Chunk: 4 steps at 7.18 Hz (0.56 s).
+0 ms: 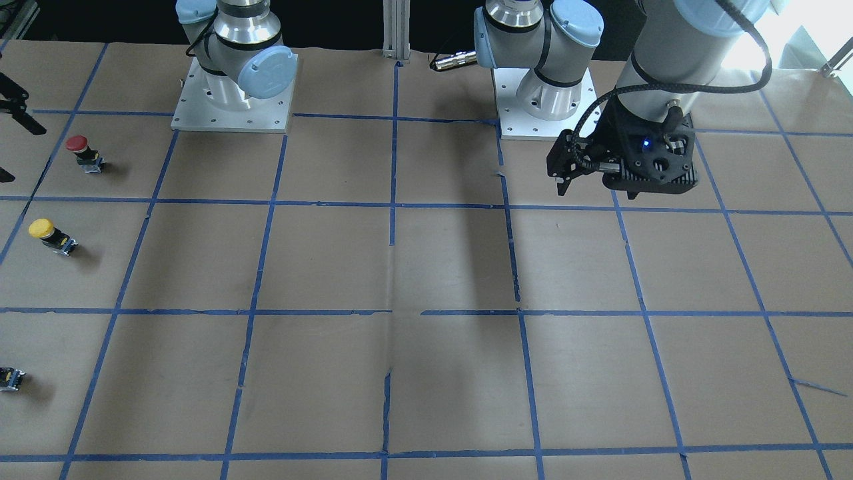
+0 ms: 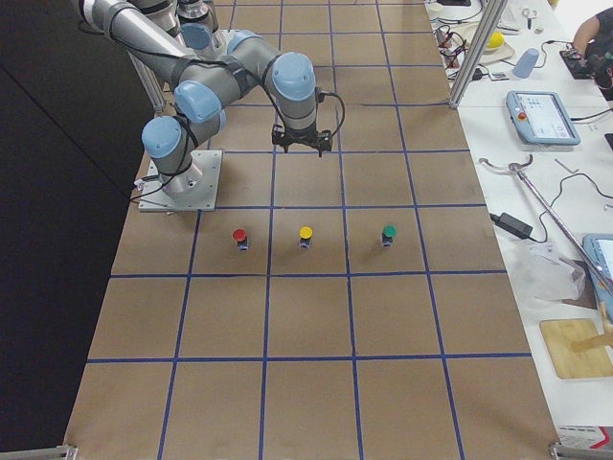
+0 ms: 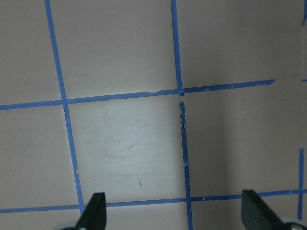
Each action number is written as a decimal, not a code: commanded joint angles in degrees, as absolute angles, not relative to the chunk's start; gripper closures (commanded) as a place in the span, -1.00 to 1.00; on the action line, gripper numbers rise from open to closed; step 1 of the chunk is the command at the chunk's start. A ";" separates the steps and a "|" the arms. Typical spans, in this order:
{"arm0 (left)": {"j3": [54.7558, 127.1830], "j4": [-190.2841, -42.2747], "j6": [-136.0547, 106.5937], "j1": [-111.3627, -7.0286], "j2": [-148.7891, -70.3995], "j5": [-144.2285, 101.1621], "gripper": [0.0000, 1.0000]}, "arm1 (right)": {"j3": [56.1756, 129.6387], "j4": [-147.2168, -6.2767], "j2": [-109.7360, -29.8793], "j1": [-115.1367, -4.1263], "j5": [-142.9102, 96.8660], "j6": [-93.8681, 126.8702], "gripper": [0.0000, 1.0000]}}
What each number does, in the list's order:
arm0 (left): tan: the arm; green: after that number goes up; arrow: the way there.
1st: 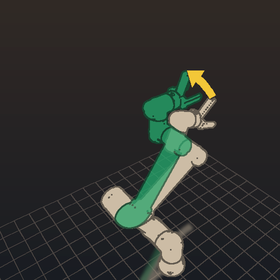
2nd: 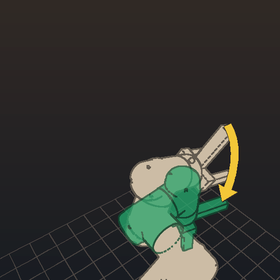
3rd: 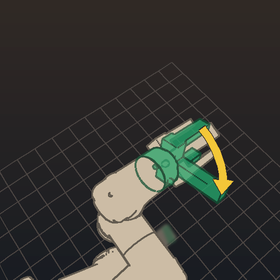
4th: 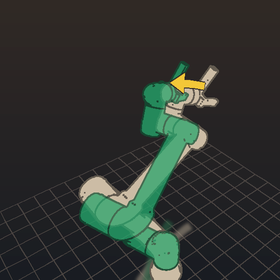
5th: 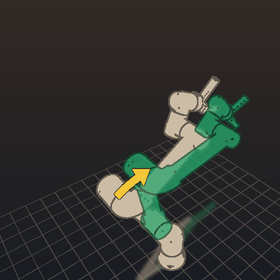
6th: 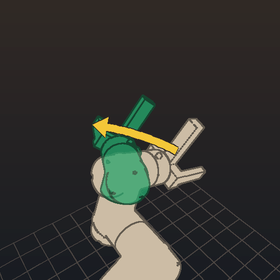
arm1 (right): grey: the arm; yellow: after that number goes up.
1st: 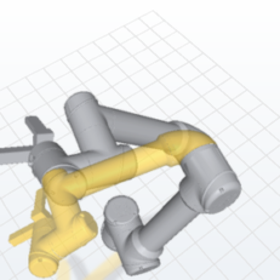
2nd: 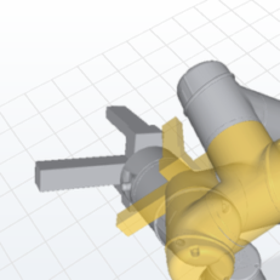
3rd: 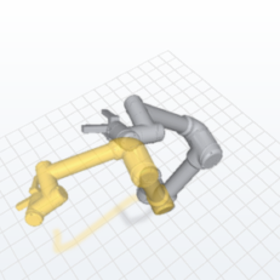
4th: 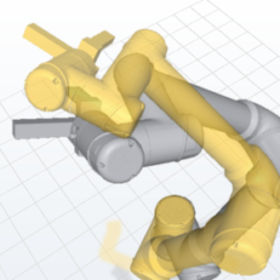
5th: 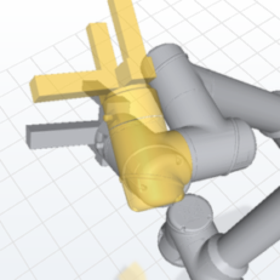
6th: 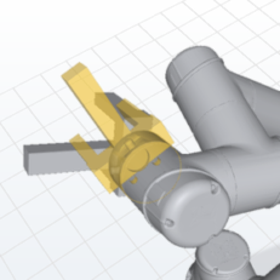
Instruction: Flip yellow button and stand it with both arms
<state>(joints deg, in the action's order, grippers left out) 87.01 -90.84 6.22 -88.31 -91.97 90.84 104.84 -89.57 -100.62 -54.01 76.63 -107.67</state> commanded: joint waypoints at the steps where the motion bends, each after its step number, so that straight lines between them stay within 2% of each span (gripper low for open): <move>1: 84.90 -96.11 6.15 -88.59 -91.06 89.91 -0.99 | 101.01 -89.56 -101.17 -65.78 76.55 -73.37 -0.99; 4: 83.32 -96.76 6.07 -87.89 -91.93 90.36 -0.99 | 92.15 -84.94 -96.43 -73.54 77.69 -44.56 -1.00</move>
